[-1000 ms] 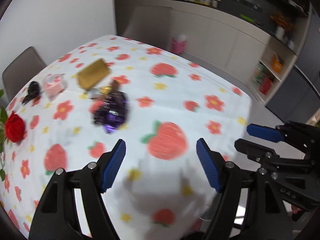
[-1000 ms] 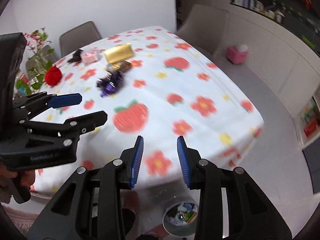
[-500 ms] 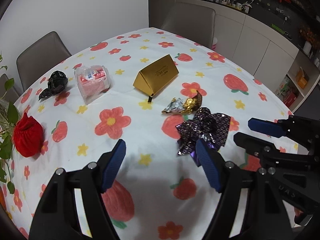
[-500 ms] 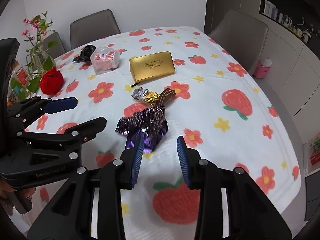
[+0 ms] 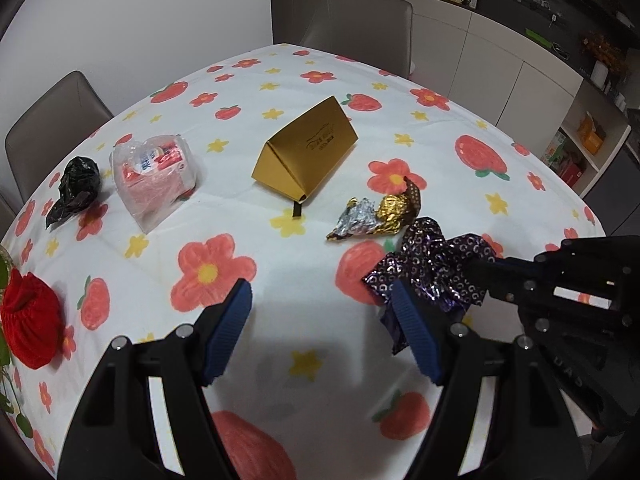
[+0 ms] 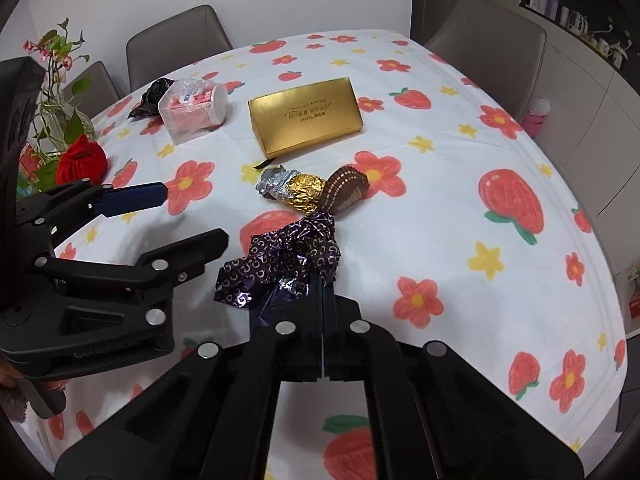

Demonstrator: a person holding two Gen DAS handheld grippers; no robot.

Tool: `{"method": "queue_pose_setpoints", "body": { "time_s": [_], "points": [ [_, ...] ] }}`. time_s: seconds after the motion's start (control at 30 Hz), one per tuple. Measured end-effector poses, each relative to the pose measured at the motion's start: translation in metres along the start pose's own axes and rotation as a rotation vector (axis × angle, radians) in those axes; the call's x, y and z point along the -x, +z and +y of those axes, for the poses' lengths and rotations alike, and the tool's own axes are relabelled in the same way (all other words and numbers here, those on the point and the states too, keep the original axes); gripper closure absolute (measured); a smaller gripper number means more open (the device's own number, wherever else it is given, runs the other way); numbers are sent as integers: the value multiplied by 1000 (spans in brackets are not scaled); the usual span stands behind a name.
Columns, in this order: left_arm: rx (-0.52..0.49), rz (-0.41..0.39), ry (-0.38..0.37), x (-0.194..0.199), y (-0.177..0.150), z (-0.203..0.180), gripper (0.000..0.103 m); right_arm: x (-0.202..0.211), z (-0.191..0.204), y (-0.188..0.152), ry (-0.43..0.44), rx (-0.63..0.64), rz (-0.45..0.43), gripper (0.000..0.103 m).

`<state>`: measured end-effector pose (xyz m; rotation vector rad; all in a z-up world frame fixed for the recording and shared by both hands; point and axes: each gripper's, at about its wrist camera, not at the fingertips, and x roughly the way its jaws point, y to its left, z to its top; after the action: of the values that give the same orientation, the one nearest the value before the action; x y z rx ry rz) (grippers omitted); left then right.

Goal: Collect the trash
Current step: 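Grasp the purple patterned wrapper with the right gripper while the left grasps the brown chocolate wrapper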

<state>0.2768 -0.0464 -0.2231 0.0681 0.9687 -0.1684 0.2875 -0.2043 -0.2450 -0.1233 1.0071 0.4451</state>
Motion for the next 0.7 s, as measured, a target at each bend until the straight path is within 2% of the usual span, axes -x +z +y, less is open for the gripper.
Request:
{"method": "queue_pose_setpoints", "body": {
  "time_s": [0.47,0.7],
  "points": [
    [-87,-39,-49,-23,41,-35,30,15,-62,8,-102,-135,-39,103],
    [-102,-16,-59,-45,56,-45,31,11,-82,18,-126,-164,-46,103]
  ]
}}
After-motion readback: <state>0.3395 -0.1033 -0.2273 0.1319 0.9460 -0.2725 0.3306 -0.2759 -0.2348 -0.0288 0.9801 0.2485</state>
